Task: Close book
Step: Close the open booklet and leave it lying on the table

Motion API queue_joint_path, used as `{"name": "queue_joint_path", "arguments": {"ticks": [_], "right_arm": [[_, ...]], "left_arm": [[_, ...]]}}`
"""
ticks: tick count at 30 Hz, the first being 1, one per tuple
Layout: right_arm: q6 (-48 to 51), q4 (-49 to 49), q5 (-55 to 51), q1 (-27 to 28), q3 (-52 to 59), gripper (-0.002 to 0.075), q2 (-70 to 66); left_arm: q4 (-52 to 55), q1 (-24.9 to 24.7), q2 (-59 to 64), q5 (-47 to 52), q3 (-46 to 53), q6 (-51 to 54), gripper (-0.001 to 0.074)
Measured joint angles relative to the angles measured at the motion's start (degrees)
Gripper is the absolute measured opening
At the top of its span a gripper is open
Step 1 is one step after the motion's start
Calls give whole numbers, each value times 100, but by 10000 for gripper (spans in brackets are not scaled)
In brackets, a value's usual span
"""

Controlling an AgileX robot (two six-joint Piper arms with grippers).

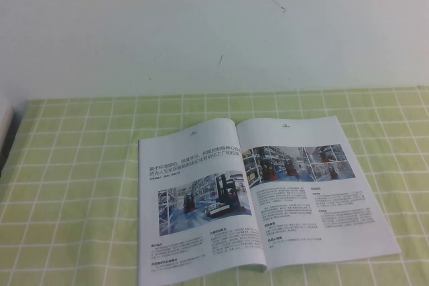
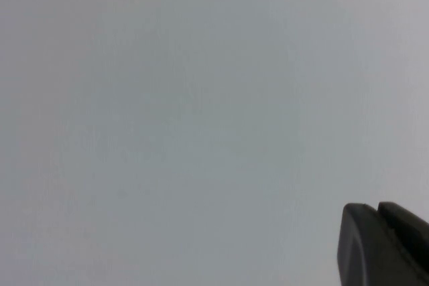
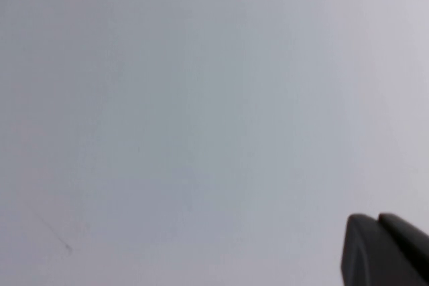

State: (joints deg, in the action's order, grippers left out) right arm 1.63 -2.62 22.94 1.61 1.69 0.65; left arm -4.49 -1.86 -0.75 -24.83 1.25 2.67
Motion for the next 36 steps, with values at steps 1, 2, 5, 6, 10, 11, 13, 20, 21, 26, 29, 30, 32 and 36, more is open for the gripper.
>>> {"name": "queue_joint_path", "arguments": {"ticks": [1,2,5,6,10,11,13,20,21,26,29,30,32,36], "right_arm": [[0,0,194,0,0,-3,0],[0,0,301,0,0,-3,0],[0,163,563,0,0,-3,0],[0,262,586,0,0,-3,0],[0,486,620,0,0,-3,0],[0,529,620,0,0,-3,0],[0,571,609,0,0,-3,0],[61,531,-383,0,-515,-3,0],[118,451,-572,0,-659,-3,0],[203,-2,-2075,0,-1704,-3,-284],[216,-54,-2885,0,-2341,-3,-889],[216,-54,-3108,0,-2556,-3,-1143],[216,-54,-3480,0,-2965,-3,-1670],[253,-41,-4161,0,-3660,-3,-2640]], "left_arm": [[-9,0,0,-160,0,0,-2],[-9,0,0,-289,0,0,-2],[-22,0,0,-566,0,0,-2],[-22,0,0,-633,0,0,-2],[-22,0,0,-1098,0,-76,-2],[-22,0,0,-1251,0,-76,-2],[-22,0,-10,-1450,0,-150,-2],[-340,0,-10,-1252,0,-382,-2],[-383,0,-10,-894,-88,-392,-2],[-429,0,32,1525,-1322,-488,-2],[-429,0,355,2325,-2139,-496,-2],[-429,0,555,2576,-2358,-496,-2],[-429,0,991,3146,-2706,-496,-2],[-506,0,2145,4661,-3328,-486,-2]]}}
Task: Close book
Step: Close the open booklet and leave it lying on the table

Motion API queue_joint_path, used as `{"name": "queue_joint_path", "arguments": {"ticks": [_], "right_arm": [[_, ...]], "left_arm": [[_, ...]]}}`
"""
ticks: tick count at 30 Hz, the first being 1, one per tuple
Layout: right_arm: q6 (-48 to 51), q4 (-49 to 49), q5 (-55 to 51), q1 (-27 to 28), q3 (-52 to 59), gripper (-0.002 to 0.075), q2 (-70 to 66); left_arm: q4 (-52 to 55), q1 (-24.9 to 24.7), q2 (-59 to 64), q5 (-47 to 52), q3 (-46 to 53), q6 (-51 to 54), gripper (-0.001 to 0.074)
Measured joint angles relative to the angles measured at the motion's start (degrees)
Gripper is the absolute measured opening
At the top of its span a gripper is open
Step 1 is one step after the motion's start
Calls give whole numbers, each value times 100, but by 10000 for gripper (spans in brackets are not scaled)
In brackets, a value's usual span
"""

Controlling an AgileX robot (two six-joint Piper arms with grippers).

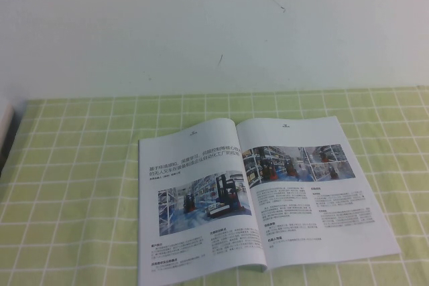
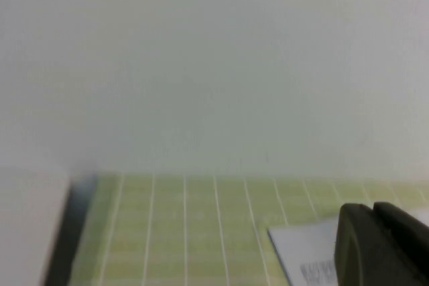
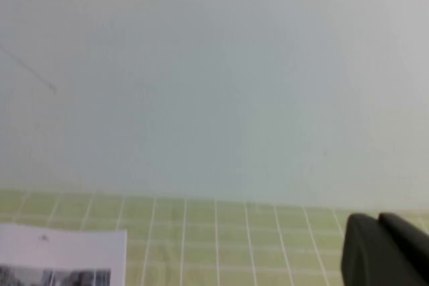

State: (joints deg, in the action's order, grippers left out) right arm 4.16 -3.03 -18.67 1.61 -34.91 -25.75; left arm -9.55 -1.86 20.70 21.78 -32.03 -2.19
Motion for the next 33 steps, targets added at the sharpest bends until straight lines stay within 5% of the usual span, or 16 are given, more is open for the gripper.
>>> {"name": "queue_joint_path", "arguments": {"ticks": [5,13,20,25,33], "right_arm": [[686,447,-1365,0,-828,-3,-1431],[4006,3471,-1863,-84,-1313,-3,-3375],[6707,5548,-1455,-1218,-1386,-3,-5208],[7103,5794,-973,-1992,-1780,-3,-6713],[7104,5857,-759,-2094,-2282,-3,-8363]], "left_arm": [[-660,0,1239,952,-397,300,-2],[-3811,0,3189,1089,-515,3551,-2],[-4892,-223,4753,942,-774,4847,-2],[-4782,-800,5744,619,-1033,4954,-2],[-4863,-1178,6971,-214,-1292,4954,-2]]}}
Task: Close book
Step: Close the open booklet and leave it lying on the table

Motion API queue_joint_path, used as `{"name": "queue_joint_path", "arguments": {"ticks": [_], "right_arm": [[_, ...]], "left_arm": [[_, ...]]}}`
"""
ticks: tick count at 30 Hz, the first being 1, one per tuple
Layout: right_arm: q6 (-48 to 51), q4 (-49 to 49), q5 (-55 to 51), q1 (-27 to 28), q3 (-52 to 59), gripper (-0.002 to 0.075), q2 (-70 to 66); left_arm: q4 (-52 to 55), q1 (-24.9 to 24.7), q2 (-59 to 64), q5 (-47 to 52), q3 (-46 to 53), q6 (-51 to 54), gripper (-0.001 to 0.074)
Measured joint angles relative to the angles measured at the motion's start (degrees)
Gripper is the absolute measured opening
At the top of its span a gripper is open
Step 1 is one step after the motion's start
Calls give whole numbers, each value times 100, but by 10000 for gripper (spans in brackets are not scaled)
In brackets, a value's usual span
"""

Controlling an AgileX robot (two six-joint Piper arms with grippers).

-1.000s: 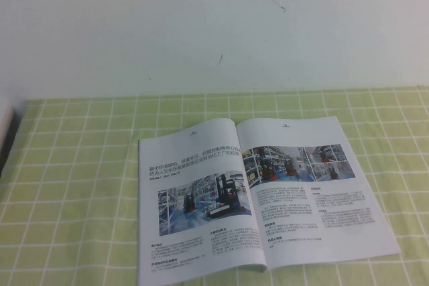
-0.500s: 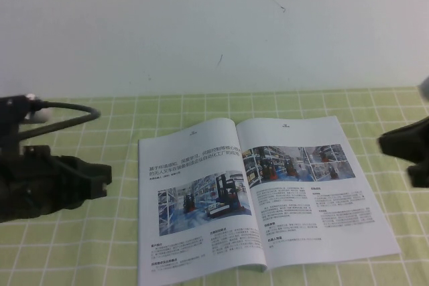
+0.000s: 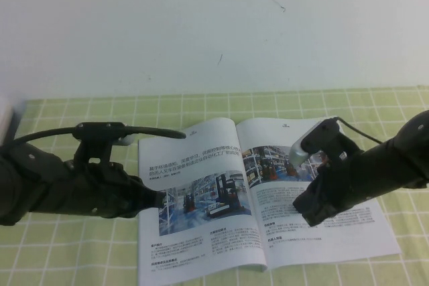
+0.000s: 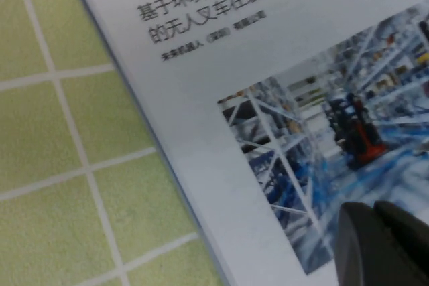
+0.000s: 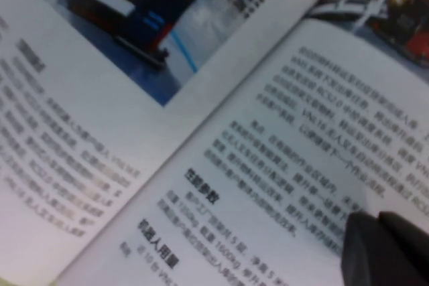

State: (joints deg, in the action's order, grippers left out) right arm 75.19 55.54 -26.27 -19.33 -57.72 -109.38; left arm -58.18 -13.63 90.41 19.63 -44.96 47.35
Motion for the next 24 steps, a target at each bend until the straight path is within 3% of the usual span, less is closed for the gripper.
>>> {"name": "queue_joint_path", "arguments": {"ticks": [14,24], "right_arm": [[-367,-45,-98,30,-119,-3,-438],[-390,-79,-124,30,-122,-3,-442]], "left_arm": [[-87,-13,951,-1044,-62,167,-2],[40,-13,1187,-1215,-168,254,-2]]}}
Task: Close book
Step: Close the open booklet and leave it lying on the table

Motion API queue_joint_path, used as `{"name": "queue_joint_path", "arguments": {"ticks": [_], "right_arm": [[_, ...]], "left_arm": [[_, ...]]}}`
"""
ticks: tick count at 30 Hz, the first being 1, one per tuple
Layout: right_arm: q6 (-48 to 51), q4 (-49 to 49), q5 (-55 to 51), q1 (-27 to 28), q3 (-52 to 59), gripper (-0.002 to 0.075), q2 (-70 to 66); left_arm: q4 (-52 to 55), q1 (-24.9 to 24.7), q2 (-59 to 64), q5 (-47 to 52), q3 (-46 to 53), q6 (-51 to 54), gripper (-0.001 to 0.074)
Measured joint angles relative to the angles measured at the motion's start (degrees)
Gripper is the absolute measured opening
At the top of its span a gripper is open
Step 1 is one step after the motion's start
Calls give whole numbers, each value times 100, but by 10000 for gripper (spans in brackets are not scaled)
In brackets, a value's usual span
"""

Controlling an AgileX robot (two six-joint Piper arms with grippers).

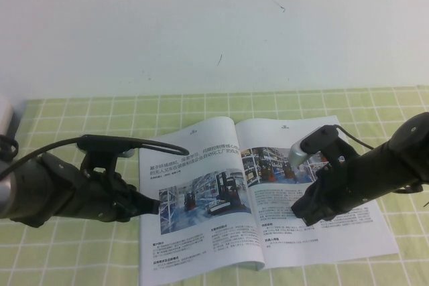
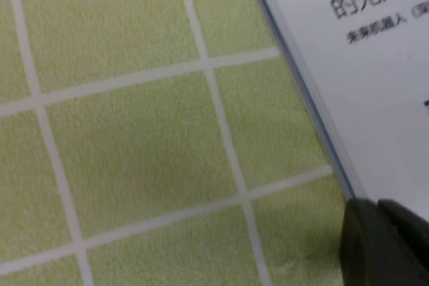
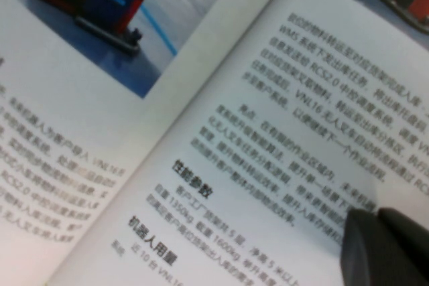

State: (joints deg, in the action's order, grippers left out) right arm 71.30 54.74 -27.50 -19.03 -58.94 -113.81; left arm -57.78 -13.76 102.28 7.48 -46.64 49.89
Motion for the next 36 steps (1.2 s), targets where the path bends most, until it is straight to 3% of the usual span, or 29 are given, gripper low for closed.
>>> {"name": "queue_joint_path", "arguments": {"ticks": [14,26,36], "right_arm": [[0,0,-36,0,-9,-3,-9],[0,0,-45,0,-9,-3,-9],[-156,7,90,13,2,-3,50]], "left_arm": [[-178,-14,235,634,-365,-22,-2],[-610,-1039,846,1301,-1395,-44,-2],[-1502,-1170,1453,1875,-2800,-11,-2]]}}
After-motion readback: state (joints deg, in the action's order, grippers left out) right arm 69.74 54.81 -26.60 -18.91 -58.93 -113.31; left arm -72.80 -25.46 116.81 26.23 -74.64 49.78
